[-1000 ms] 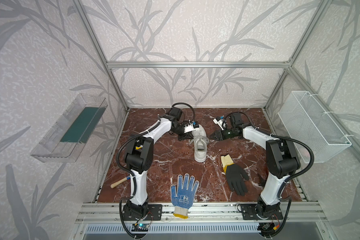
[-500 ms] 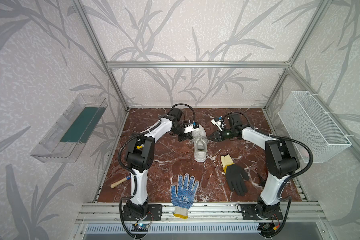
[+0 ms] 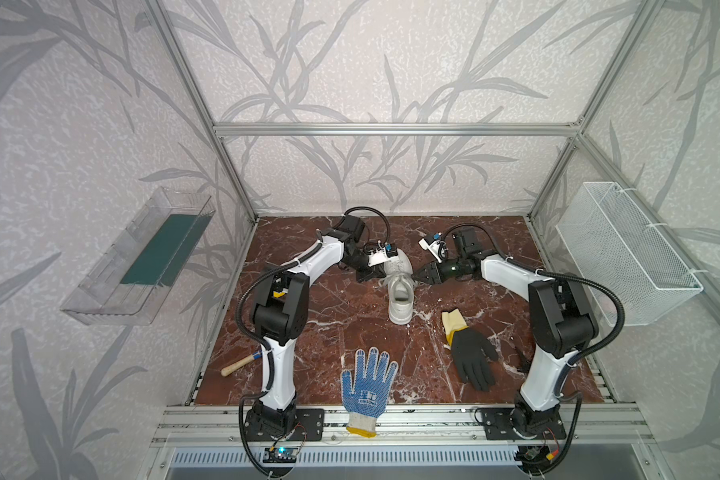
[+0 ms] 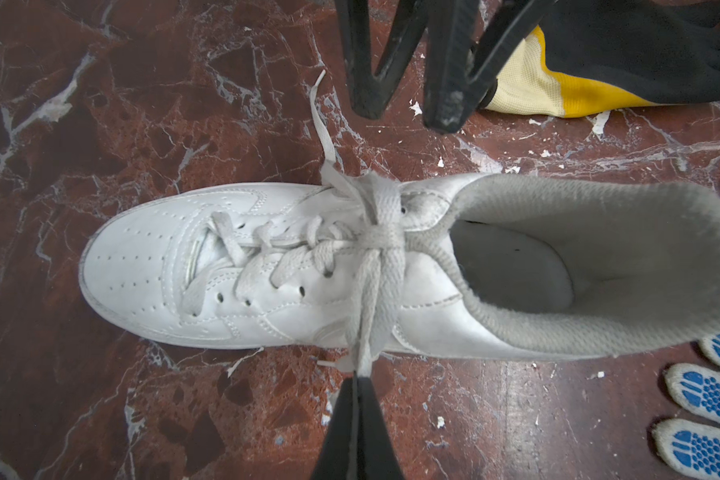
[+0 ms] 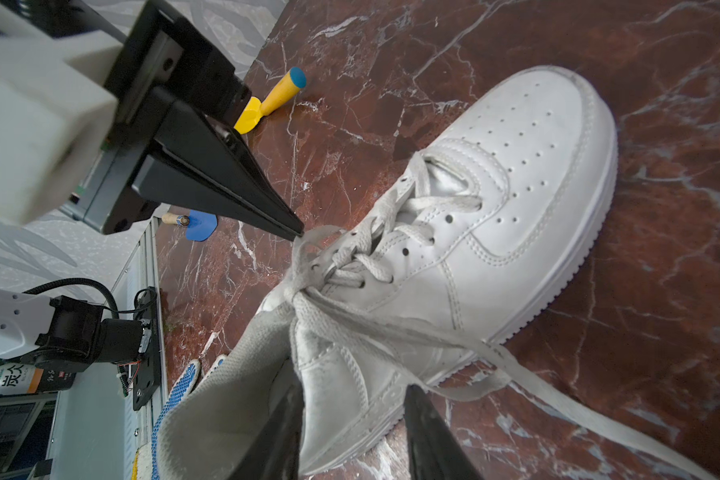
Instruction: Tie the shoes
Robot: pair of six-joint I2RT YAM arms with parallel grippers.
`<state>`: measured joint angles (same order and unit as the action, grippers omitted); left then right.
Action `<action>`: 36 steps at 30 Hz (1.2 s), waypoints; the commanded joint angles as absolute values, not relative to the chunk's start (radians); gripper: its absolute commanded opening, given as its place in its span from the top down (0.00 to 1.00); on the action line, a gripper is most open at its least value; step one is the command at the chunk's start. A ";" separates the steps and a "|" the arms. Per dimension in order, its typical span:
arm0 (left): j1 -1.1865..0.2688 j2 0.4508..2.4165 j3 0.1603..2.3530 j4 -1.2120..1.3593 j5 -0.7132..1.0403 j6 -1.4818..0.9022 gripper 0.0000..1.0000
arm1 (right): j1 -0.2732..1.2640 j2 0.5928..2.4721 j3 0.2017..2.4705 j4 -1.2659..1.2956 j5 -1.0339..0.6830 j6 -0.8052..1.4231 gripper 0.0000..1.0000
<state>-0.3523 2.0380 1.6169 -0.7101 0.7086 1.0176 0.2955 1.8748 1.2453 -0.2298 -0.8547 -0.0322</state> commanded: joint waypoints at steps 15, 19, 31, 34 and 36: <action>-0.339 2.013 1.626 -0.735 0.597 1.045 1.00 | 0.294 1.861 1.244 -0.253 -0.833 -0.082 0.59; -0.339 2.008 1.623 -0.741 0.617 1.056 1.00 | 0.291 1.861 1.250 -0.260 -0.833 -0.085 0.59; -0.347 2.034 1.683 -0.723 0.781 1.043 0.64 | 0.291 1.845 1.243 -0.262 -0.849 -0.107 0.59; -0.358 2.075 1.744 -0.815 0.783 1.079 0.58 | 0.291 1.845 1.244 -0.265 -0.847 -0.112 0.59; -0.363 2.095 1.772 -0.841 0.785 1.084 0.57 | 0.291 1.844 1.245 -0.270 -0.845 -0.115 0.59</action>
